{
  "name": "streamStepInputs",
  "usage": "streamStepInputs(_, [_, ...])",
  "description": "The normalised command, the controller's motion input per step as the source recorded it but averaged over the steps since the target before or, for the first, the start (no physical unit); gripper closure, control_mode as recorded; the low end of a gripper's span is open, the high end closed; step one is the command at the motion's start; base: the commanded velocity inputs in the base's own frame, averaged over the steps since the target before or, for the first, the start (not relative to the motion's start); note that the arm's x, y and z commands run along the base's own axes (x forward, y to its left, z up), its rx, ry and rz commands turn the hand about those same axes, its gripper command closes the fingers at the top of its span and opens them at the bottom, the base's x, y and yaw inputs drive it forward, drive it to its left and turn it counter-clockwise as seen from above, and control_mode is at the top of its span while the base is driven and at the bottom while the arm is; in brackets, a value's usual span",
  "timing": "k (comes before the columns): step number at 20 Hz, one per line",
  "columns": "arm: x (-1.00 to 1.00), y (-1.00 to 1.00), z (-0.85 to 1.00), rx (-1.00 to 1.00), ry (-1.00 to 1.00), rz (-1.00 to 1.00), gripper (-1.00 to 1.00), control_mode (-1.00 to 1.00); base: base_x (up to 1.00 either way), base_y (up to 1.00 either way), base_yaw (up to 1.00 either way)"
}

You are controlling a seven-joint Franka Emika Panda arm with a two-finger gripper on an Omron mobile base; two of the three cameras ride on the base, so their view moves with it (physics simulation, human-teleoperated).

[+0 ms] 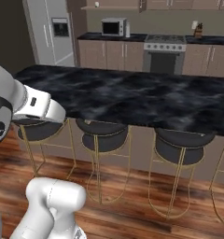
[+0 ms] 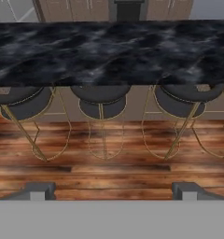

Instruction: There is a tray on the dining counter. Grab the cup, mug, and pitcher and place them on the tray. The pitcher may be placed next to the tray if it cannot fit the tray.

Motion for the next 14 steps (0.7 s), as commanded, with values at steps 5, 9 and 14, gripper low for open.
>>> streamStepInputs(5, [0.0, 0.0, 0.0, 0.0, 0.0, 0.0, -1.0, 1.0, 0.0, 1.0, 0.0])
streamStepInputs(9, [0.0, 0.0, 0.0, 0.0, 0.0, 0.0, -1.0, 1.0, 0.0, 1.0, 0.0])
streamStepInputs(14, [0.0, 0.0, 0.0, 0.0, 0.0, 0.0, -1.0, 1.0, 0.0, 1.0, 0.0])
